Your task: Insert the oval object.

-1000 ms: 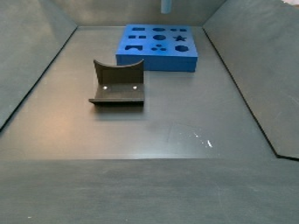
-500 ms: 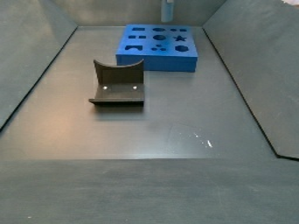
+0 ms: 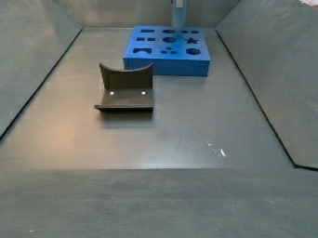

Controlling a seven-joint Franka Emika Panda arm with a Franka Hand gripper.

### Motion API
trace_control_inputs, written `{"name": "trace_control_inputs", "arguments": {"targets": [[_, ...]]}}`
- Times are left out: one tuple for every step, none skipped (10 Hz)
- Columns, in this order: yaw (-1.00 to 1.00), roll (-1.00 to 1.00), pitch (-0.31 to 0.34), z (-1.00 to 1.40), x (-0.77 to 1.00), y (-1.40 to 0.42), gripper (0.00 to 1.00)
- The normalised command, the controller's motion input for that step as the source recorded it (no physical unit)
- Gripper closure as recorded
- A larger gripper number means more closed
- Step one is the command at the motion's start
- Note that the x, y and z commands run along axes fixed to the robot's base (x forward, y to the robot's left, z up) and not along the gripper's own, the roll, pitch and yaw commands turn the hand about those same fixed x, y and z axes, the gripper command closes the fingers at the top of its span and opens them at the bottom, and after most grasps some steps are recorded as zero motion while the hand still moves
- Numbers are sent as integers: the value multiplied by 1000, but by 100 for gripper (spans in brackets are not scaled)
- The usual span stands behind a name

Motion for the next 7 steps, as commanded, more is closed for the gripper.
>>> {"name": "trace_control_inputs", "arguments": {"targets": [[-897,7,0,-126,143,-60,100],[-843,16,0,-143,217,-66,100],[-740,33,0,-169,331,-86,100],[-683,44,0,-183,386,-94,100],[-611,111,1,-189,403,-11,100],[-534,117,37,-246,346,0,100],[-503,157,21,-291,183,0,100]]}}
